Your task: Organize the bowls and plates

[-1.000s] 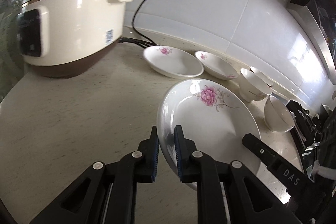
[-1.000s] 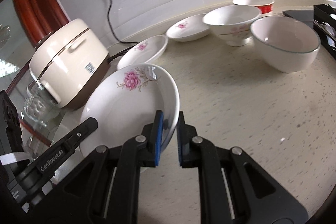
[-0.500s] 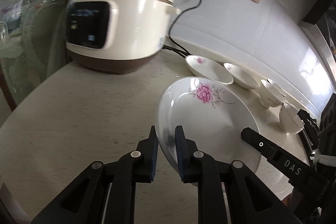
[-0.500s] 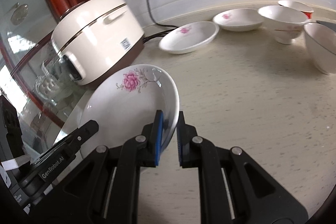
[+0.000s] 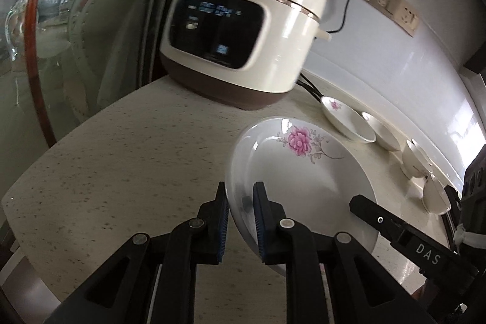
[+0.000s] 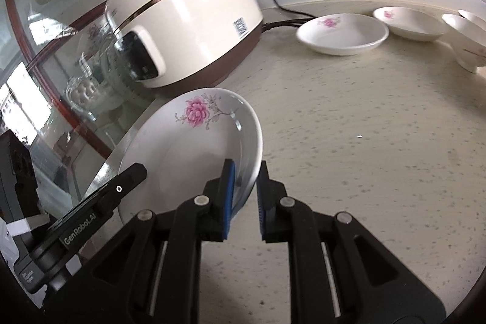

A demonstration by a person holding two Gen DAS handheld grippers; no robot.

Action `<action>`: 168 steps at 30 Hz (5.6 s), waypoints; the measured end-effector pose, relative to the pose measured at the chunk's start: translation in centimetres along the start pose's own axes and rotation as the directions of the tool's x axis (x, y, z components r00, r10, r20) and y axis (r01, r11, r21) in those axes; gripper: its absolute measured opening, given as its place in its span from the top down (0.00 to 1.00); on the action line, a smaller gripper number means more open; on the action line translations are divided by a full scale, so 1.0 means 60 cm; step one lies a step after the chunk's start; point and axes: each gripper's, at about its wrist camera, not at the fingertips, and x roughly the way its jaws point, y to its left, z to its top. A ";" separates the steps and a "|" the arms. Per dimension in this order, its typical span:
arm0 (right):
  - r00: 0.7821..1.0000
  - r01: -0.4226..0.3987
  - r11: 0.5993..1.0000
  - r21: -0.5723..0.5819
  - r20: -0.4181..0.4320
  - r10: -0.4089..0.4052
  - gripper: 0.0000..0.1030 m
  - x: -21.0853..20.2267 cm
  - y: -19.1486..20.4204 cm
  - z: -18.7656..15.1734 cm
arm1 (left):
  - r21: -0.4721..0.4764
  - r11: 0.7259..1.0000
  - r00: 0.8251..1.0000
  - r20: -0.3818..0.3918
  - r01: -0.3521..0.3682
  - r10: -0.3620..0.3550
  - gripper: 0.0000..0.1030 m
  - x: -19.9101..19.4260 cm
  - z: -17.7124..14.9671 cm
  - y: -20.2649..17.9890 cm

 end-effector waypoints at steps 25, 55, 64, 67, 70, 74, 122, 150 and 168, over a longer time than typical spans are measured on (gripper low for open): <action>0.995 -0.033 0.999 -0.025 -0.099 0.030 0.83 0.051 0.031 0.008 | -0.058 0.995 0.997 -0.020 -0.081 0.080 0.84 0.016 0.003 0.040; 0.999 -0.041 0.995 0.090 -0.001 0.042 0.54 0.024 -0.003 0.012 | -0.120 0.973 0.973 0.097 -0.197 0.209 0.33 -0.008 0.005 0.032; 0.999 -0.013 0.968 0.251 0.045 0.001 0.47 -0.005 -0.087 0.032 | 0.042 0.998 0.975 0.219 -0.046 0.035 0.12 -0.055 0.065 -0.116; 0.996 0.049 0.956 0.289 0.056 -0.067 0.47 -0.017 -0.136 0.050 | 0.039 0.998 0.988 0.143 0.052 -0.057 0.08 -0.017 0.093 -0.171; 0.991 0.111 0.933 0.342 0.036 -0.131 0.47 -0.021 -0.200 0.073 | 0.016 0.996 0.992 0.092 0.084 -0.085 0.08 0.040 0.117 -0.227; 0.979 0.174 0.912 0.372 0.031 -0.200 0.47 -0.014 -0.265 0.107 | -0.041 0.996 0.997 0.027 0.077 -0.076 0.08 0.117 0.144 -0.287; 0.982 0.171 0.935 0.311 0.027 -0.189 0.85 0.109 -0.317 0.226 | 0.038 0.997 0.977 -0.200 -0.069 0.076 0.81 0.375 0.167 -0.308; 0.997 0.032 0.977 0.209 0.056 -0.045 0.84 -0.010 -0.292 0.175 | 0.030 0.998 0.999 -0.019 -0.047 0.048 0.85 0.184 0.109 -0.321; 0.991 -0.129 0.986 0.107 0.043 0.126 0.83 0.005 -0.190 0.156 | -0.077 0.992 0.995 0.024 -0.098 0.100 0.85 0.088 0.097 -0.210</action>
